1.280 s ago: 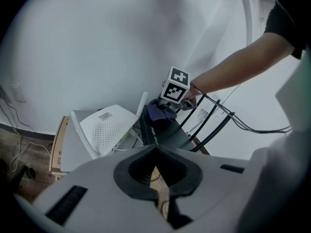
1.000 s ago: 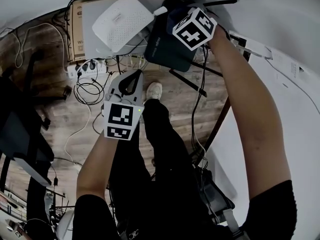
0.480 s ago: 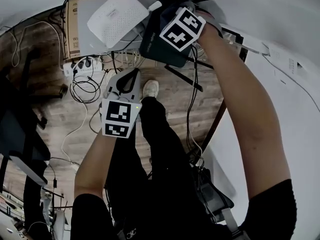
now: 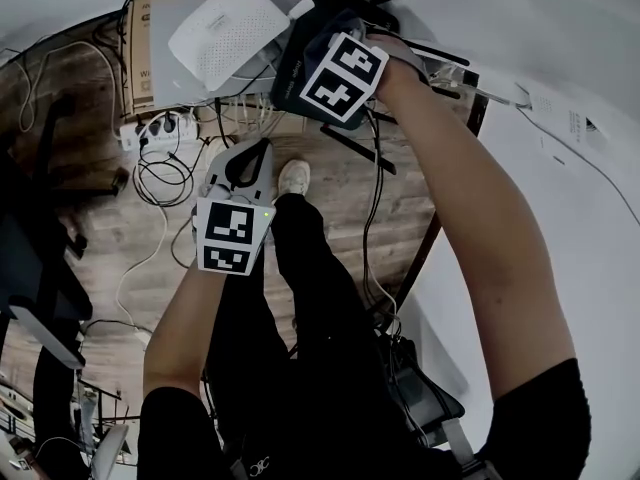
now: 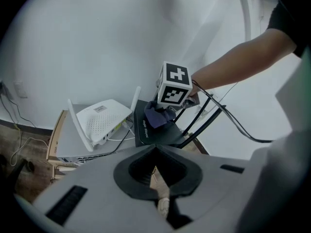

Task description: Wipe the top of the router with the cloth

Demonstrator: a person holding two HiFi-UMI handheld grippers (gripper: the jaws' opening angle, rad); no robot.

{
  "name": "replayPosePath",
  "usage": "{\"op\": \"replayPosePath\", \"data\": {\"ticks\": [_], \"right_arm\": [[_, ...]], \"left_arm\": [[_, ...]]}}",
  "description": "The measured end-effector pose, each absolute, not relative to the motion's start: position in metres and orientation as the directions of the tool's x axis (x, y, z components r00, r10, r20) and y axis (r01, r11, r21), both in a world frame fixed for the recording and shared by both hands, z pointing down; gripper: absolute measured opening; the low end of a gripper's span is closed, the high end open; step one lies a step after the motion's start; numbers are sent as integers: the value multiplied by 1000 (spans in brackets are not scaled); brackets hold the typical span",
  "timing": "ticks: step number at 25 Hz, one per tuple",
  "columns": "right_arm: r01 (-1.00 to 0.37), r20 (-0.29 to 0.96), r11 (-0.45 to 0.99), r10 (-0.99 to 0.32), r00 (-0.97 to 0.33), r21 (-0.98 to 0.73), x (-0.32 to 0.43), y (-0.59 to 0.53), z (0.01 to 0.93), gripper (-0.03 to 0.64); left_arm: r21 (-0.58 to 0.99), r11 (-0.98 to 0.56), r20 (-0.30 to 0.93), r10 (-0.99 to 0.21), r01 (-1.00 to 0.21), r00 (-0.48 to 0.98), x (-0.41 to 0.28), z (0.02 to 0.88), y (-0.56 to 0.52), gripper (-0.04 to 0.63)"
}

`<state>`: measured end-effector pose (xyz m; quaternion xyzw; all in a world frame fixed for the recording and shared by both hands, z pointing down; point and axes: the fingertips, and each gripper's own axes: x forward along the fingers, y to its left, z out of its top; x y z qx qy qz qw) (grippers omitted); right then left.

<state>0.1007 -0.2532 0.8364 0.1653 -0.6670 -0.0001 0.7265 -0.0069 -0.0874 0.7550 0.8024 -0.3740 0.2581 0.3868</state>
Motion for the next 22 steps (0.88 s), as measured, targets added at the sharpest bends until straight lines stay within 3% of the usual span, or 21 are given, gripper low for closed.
{"op": "replayPosePath", "data": {"ticks": [6, 12, 22], "right_arm": [[-248, 992, 962, -103, 67, 116, 94, -224, 833, 15], [-201, 994, 974, -93, 50, 101, 89, -199, 831, 15], [-144, 999, 989, 38, 13, -36, 77, -154, 828, 15]], "left_arm": [[428, -429, 706, -391, -795, 591, -3, 755, -73, -1], [424, -438, 702, -393, -792, 594, -3, 752, -67, -1], [423, -440, 703, -392, -792, 594, -2, 751, -59, 0]]}}
